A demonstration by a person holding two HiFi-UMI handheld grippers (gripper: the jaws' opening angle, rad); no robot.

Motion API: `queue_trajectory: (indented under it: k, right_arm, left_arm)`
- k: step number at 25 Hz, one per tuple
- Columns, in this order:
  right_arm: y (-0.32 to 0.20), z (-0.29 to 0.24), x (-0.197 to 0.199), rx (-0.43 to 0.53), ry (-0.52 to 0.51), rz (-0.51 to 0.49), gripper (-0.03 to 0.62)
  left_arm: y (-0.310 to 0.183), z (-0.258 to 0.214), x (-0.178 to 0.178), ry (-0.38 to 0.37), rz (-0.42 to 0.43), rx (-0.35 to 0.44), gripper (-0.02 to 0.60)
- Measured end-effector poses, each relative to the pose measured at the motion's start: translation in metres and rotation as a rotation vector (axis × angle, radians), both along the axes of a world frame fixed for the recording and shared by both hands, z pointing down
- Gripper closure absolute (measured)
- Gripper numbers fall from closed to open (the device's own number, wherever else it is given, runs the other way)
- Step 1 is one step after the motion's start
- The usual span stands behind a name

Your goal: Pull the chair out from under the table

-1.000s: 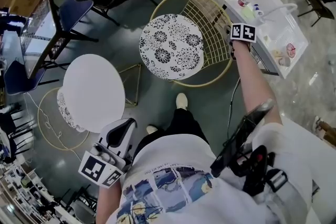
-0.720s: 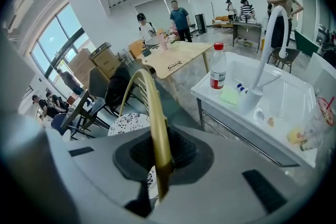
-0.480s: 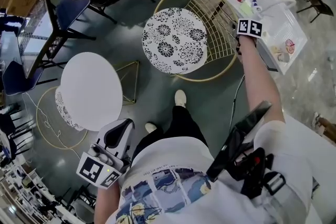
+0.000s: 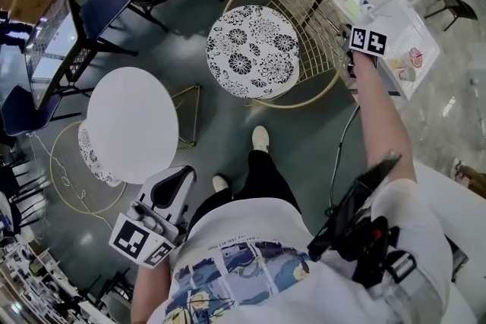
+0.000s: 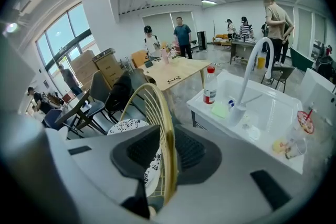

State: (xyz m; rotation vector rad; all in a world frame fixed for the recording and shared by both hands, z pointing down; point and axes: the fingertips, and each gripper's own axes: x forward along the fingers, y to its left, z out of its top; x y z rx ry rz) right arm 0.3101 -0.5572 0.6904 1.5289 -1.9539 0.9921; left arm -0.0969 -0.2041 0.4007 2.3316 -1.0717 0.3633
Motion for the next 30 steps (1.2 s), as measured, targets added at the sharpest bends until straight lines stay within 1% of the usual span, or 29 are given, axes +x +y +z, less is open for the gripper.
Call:
queue_trajectory:
  k: [3, 7, 14, 19, 23, 27, 30]
  right_arm:
    - [0.026, -0.026, -0.005, 0.028, 0.019, 0.005, 0.52]
    - [0.074, -0.059, -0.028, 0.053, 0.037, -0.007, 0.52]
    - [0.181, -0.106, -0.082, 0.098, 0.054, -0.036, 0.522]
    - [0.261, -0.135, -0.143, 0.131, 0.055, -0.072, 0.522]
    - [0.328, -0.151, -0.201, 0.15, 0.027, -0.105, 0.522]
    - [0.393, -0.168, -0.256, 0.155, -0.008, -0.166, 0.523]
    - [0.435, -0.179, -0.297, 0.157, -0.038, -0.222, 0.542]
  left_arm:
    - [0.016, -0.01, -0.012, 0.018, 0.025, 0.027, 0.571]
    - [0.045, -0.021, -0.033, 0.049, 0.062, 0.063, 0.571]
    - [0.106, -0.031, -0.072, 0.088, 0.141, 0.135, 0.571]
    - [0.15, -0.041, -0.115, 0.12, 0.166, 0.181, 0.571]
    - [0.186, -0.045, -0.147, 0.139, 0.183, 0.213, 0.571]
    - [0.22, -0.051, -0.17, 0.143, 0.182, 0.23, 0.571]
    - [0.239, -0.054, -0.183, 0.144, 0.18, 0.24, 0.571]
